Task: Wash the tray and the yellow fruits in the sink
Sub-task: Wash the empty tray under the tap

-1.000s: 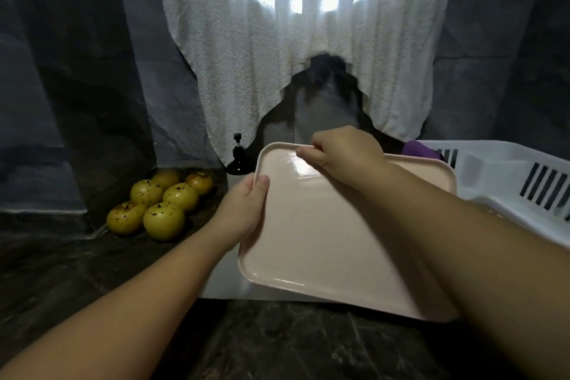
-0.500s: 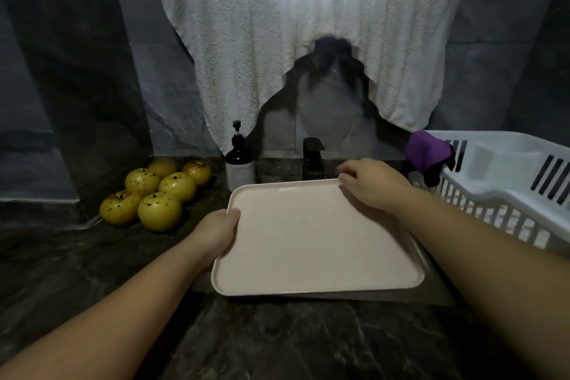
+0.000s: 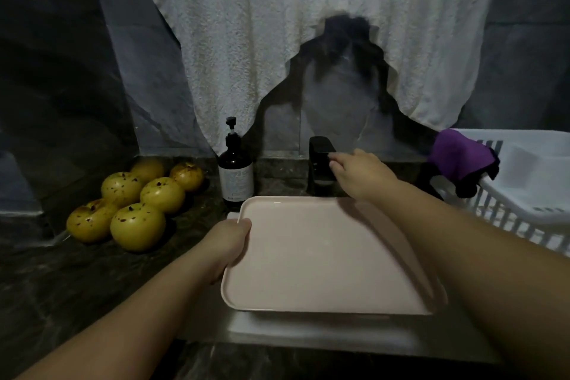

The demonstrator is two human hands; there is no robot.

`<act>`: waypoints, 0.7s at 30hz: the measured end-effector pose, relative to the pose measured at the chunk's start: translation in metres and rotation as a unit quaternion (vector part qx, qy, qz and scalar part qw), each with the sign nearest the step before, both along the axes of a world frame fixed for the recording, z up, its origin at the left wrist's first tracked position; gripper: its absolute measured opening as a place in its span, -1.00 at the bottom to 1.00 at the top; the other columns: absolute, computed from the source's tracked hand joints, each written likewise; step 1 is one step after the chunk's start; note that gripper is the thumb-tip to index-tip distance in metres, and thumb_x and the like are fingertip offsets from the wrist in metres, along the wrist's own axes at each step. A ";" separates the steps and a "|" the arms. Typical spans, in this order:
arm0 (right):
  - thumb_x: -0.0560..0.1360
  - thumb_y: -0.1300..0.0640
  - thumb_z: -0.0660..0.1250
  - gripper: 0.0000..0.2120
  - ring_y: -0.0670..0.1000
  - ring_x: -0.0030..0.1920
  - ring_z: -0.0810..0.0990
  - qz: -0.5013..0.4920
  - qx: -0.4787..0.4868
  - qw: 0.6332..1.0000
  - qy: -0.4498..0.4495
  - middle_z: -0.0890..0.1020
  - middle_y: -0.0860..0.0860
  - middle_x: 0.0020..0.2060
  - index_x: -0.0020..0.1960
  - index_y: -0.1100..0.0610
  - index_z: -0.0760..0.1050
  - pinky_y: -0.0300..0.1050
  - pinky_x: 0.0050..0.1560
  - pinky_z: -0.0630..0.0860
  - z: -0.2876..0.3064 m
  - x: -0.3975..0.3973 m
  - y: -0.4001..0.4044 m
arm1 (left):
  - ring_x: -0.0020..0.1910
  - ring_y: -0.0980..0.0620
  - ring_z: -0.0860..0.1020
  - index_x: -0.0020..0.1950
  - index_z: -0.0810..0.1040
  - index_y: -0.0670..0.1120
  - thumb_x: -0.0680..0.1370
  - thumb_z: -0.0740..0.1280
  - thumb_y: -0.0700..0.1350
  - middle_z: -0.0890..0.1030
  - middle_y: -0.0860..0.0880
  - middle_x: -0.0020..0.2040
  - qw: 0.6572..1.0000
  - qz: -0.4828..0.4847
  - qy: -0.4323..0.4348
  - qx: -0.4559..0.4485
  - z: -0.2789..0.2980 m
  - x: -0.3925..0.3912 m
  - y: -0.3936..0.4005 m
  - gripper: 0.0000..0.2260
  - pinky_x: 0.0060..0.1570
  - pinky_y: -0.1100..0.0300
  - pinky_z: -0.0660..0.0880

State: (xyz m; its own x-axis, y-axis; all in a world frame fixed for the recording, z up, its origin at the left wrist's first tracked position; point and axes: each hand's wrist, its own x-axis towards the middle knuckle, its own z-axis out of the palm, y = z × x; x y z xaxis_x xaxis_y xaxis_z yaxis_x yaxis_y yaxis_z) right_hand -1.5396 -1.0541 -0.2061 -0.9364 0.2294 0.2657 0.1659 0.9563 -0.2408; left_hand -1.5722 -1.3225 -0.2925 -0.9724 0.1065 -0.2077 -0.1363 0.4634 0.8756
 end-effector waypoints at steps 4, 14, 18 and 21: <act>0.72 -0.10 -0.03 -0.56 0.20 0.23 0.46 0.003 -0.023 1.000 -0.011 0.44 0.10 0.17 0.55 -0.09 0.33 0.11 0.23 0.41 -0.004 -0.019 0.005 | 0.01 -0.12 0.66 0.37 0.56 -0.13 0.73 0.18 0.02 0.68 -0.13 0.06 1.000 0.011 -0.014 0.022 -0.006 -0.013 0.007 -0.66 0.14 -0.03 0.58; 0.70 -0.09 0.04 -0.55 0.26 0.32 0.41 0.009 -0.036 0.999 0.004 0.41 0.17 0.30 0.58 -0.12 0.23 0.12 0.29 0.38 -0.004 -0.030 0.012 | 0.01 -0.07 0.62 0.43 0.54 -0.13 0.74 0.15 0.02 0.66 -0.12 0.14 1.000 -0.012 0.029 -0.002 -0.004 -0.021 0.016 -0.63 -0.02 0.09 0.49; 0.69 -0.08 0.06 -0.56 0.27 0.30 0.43 0.016 -0.042 0.999 -0.009 0.41 0.16 0.29 0.56 -0.16 0.22 0.13 0.28 0.38 -0.002 -0.032 0.013 | -0.09 -0.01 0.62 0.37 0.56 -0.14 0.75 0.14 0.02 0.65 -0.06 -0.01 0.999 -0.011 0.029 0.006 -0.003 -0.019 0.019 -0.65 -0.27 0.19 0.41; 0.68 -0.09 0.07 -0.56 0.25 0.28 0.45 0.016 -0.047 0.999 -0.011 0.40 0.11 0.22 0.55 -0.19 0.23 0.13 0.28 0.41 -0.002 -0.034 0.016 | -0.10 0.02 0.59 0.37 0.55 -0.14 0.75 0.16 0.02 0.62 -0.03 -0.04 0.999 -0.002 0.026 0.020 -0.008 -0.015 0.019 -0.66 -0.27 0.22 0.39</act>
State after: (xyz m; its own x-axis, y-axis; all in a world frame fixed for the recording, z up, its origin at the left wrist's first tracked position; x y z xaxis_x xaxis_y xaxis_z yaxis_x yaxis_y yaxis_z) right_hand -1.5734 -1.0386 -0.2081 -0.9490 0.2218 0.2242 0.1411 0.9345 -0.3269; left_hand -1.5873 -1.3033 -0.3004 -0.9812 0.1175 -0.1533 -0.0892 0.4283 0.8992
